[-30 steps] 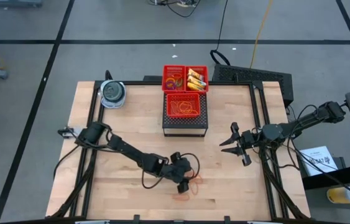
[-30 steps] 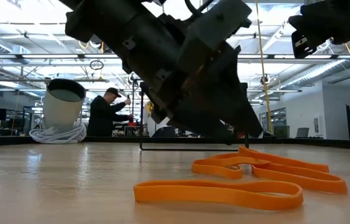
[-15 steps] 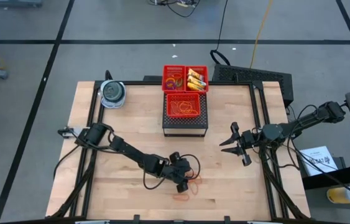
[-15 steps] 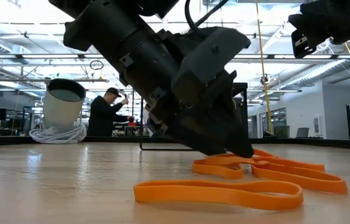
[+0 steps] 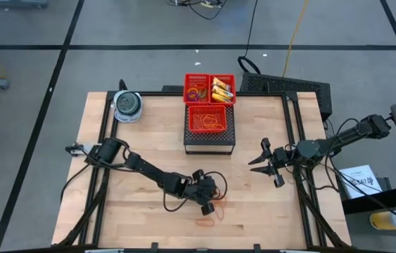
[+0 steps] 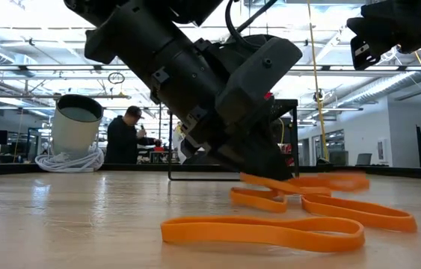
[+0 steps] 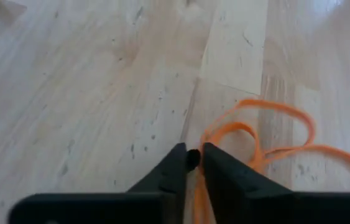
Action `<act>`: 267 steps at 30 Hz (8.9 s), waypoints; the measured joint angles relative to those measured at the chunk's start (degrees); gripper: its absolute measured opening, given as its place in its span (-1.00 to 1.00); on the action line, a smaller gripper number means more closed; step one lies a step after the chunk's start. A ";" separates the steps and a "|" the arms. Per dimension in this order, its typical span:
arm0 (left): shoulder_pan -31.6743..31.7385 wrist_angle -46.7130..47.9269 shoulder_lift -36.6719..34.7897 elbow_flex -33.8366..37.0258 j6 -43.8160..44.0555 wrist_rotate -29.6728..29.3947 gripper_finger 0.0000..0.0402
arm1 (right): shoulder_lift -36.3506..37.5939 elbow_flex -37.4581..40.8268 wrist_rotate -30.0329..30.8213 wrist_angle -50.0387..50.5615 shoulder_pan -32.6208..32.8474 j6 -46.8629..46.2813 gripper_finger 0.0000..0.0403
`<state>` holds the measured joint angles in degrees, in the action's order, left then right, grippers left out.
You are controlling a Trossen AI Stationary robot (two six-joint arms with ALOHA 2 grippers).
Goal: Pick & Place Office Desk Supplies
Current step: Put the orange rubber band in the bottom red bin on the shelf
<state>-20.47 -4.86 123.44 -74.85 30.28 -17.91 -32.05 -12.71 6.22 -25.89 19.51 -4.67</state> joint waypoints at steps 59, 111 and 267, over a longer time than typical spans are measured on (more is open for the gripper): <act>-1.20 10.36 -6.23 0.04 0.28 3.85 -0.22 | -0.05 -0.04 4.24 2.21 -0.02 0.83 -0.56; -1.31 10.80 -3.91 0.04 0.03 4.17 -0.77 | -0.04 -0.02 4.26 2.14 -0.02 0.83 -0.56; -4.20 22.68 -5.01 -0.63 2.97 1.84 -0.96 | -0.17 -0.02 4.48 2.43 -0.02 0.85 -0.56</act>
<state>-24.67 17.81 118.43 -75.48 33.25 -16.08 -32.23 -12.73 10.70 -23.46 19.49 -3.81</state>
